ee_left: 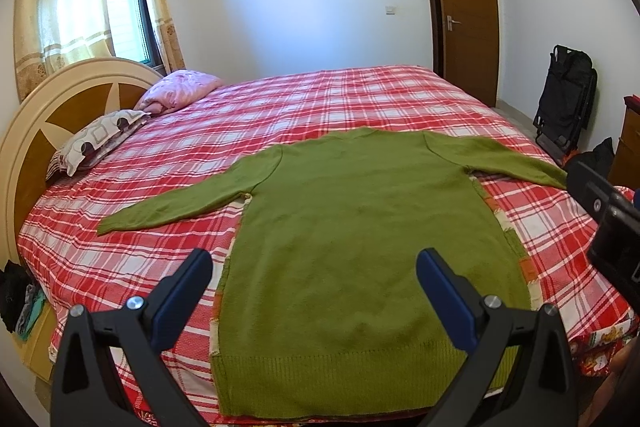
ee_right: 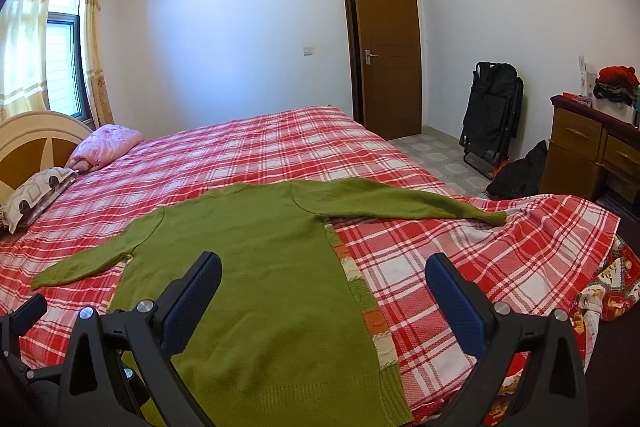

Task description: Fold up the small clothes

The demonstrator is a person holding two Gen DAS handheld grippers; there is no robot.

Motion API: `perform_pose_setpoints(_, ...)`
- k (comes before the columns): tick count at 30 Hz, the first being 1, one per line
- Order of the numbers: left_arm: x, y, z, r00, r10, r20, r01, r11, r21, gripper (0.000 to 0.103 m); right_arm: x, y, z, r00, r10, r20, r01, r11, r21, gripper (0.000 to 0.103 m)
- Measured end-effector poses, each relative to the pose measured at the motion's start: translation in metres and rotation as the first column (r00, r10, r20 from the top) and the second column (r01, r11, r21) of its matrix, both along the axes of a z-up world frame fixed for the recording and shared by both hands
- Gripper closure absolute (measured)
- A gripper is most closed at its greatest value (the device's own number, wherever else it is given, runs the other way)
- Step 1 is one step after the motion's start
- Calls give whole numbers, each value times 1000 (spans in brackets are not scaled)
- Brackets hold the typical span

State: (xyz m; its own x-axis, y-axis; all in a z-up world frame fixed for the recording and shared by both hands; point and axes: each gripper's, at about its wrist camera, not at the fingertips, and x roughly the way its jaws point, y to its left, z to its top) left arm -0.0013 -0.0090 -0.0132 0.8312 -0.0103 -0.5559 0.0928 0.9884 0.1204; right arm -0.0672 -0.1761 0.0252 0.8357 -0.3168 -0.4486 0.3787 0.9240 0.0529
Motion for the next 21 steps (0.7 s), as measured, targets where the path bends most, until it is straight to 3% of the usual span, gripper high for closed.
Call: perform_pose_setpoints(21,23,-18,-37,997,-45,-69,48,998,35,0,40,-15,-45,990,-32,-136,34,999,15,1)
